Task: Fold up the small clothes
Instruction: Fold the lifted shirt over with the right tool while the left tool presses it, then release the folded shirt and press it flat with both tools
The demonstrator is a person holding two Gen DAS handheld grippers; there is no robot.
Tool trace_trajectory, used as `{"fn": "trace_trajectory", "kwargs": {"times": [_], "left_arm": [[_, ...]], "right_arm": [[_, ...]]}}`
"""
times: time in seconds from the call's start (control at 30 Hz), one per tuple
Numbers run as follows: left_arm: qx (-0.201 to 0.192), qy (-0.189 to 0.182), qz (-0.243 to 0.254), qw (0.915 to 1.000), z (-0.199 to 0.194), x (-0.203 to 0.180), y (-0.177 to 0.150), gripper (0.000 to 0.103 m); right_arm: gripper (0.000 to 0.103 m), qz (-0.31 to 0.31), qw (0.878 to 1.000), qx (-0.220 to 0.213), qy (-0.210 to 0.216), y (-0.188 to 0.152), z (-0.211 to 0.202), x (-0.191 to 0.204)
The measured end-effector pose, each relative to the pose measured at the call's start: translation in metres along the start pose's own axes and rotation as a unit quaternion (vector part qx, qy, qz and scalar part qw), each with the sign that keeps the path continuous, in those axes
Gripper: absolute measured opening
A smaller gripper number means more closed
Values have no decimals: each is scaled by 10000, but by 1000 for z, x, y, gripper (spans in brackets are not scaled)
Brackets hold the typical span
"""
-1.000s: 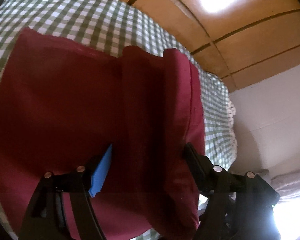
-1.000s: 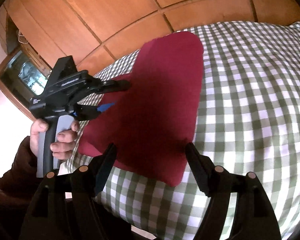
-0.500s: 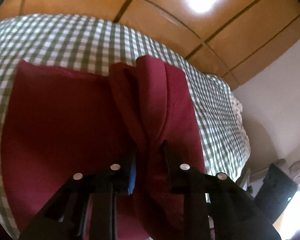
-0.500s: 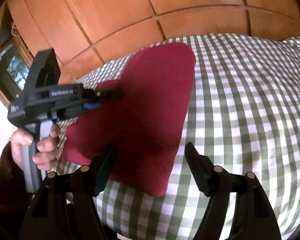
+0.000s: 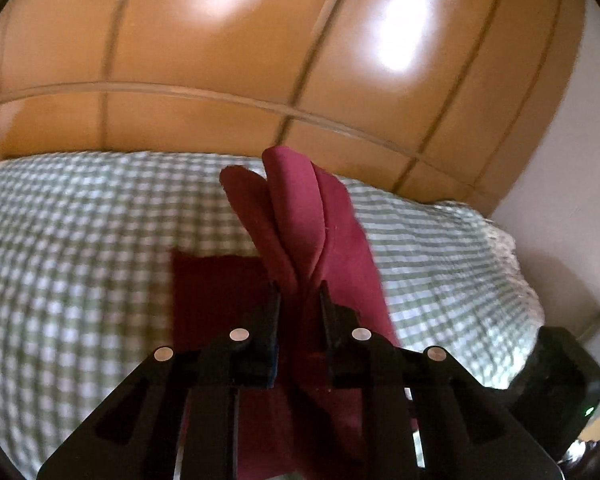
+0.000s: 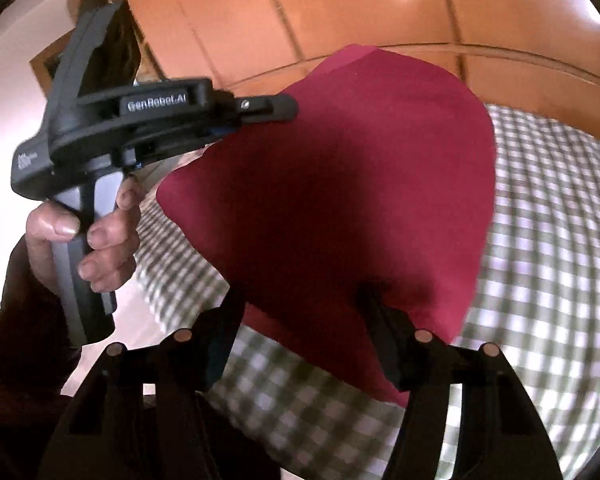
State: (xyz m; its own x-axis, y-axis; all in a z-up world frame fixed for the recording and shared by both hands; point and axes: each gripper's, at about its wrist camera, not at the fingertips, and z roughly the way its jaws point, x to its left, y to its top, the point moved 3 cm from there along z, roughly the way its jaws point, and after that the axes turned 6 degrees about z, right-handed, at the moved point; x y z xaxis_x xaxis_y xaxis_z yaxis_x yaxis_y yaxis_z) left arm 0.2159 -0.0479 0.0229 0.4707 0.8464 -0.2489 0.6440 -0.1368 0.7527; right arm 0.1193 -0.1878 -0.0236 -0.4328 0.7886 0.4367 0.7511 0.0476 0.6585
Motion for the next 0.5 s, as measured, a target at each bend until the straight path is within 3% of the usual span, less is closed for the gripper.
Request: {"fn": "trace_trajectory", "kwargs": {"times": [0.2, 0.3, 0.33, 0.37, 0.5], "left_arm": [[520, 522, -742, 9945, 17, 70, -44, 16], [774, 820, -829, 9902, 32, 88, -65, 16], [848, 970, -770, 9887, 36, 90, -72, 15], [892, 983, -766, 9882, 38, 89, -76, 8], [866, 949, -616, 9898, 35, 70, -79, 8]], "right_arm": [[62, -147, 9980, 561, 249, -14, 43, 22], [62, -230, 9966, 773, 169, -21, 60, 25], [62, -305, 9962, 802, 128, -22, 60, 25], [62, -355, 9959, 820, 127, -22, 61, 27], [64, -245, 9956, 885, 202, -25, 45, 20]]}}
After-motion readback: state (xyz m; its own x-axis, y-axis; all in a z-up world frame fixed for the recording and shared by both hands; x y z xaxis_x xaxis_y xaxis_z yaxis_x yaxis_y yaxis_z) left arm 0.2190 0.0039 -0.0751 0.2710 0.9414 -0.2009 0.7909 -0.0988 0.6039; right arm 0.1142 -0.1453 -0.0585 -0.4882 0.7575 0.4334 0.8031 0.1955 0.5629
